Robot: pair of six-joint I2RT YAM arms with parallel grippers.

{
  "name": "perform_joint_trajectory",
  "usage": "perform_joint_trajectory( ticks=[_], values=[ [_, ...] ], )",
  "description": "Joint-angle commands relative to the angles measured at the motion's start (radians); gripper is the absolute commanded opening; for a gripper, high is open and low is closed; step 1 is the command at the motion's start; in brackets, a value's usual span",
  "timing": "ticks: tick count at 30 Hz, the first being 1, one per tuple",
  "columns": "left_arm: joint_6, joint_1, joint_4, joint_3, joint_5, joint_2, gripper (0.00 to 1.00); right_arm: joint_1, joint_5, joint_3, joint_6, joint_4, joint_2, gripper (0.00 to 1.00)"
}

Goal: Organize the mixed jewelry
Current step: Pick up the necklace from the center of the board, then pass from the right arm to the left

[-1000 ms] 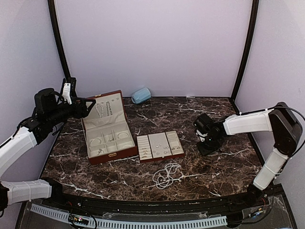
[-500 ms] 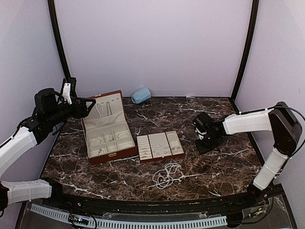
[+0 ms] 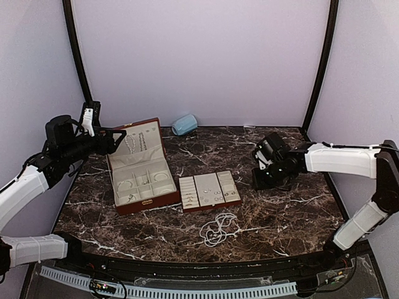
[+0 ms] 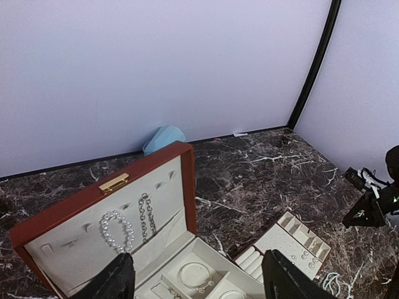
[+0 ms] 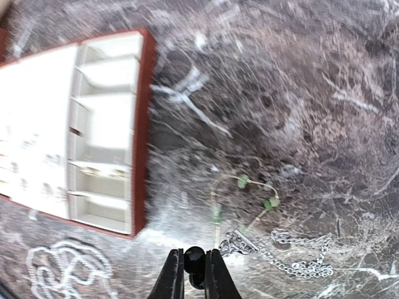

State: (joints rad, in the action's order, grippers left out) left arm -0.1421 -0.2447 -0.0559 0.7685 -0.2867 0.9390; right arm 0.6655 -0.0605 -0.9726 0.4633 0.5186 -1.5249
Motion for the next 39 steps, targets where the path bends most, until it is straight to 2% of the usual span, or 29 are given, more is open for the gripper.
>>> perform_joint_trajectory(
  ticks=[1,4,7,10,13,17,22,24,32,39],
  values=[
    [0.004,-0.005,-0.07,-0.026,-0.112,-0.001,0.72,-0.022,0.103,-0.023,0.056,-0.051,0.066,0.08],
    [0.017,-0.058,-0.103,-0.031,-0.15,0.015,0.7,-0.058,0.178,-0.008,0.068,-0.099,0.107,0.08],
    [0.029,-0.183,-0.141,-0.033,-0.148,0.045,0.7,-0.086,0.241,0.01,0.076,-0.143,0.135,0.08],
    [-0.001,-0.28,-0.256,-0.064,-0.147,0.107,0.68,-0.105,0.298,0.029,0.081,-0.186,0.154,0.08],
    [-0.01,-0.423,-0.418,-0.103,-0.125,0.222,0.68,-0.117,0.345,0.04,0.087,-0.211,0.169,0.08],
    [0.036,-0.553,-0.586,-0.063,-0.114,0.426,0.65,-0.122,0.394,0.044,0.09,-0.232,0.198,0.08],
    [0.033,-0.611,-0.844,-0.008,-0.154,0.659,0.64,-0.127,0.441,0.067,0.112,-0.265,0.245,0.08],
    [0.024,-0.621,-0.88,0.048,-0.18,0.747,0.63,-0.127,0.453,0.076,0.12,-0.275,0.271,0.08],
    [0.004,-0.647,-0.962,0.262,-0.209,1.035,0.61,-0.129,0.516,0.098,0.148,-0.31,0.326,0.09],
    [0.026,-0.651,-0.916,0.4,-0.235,1.156,0.53,-0.129,0.555,0.102,0.159,-0.323,0.345,0.09]
  ],
)
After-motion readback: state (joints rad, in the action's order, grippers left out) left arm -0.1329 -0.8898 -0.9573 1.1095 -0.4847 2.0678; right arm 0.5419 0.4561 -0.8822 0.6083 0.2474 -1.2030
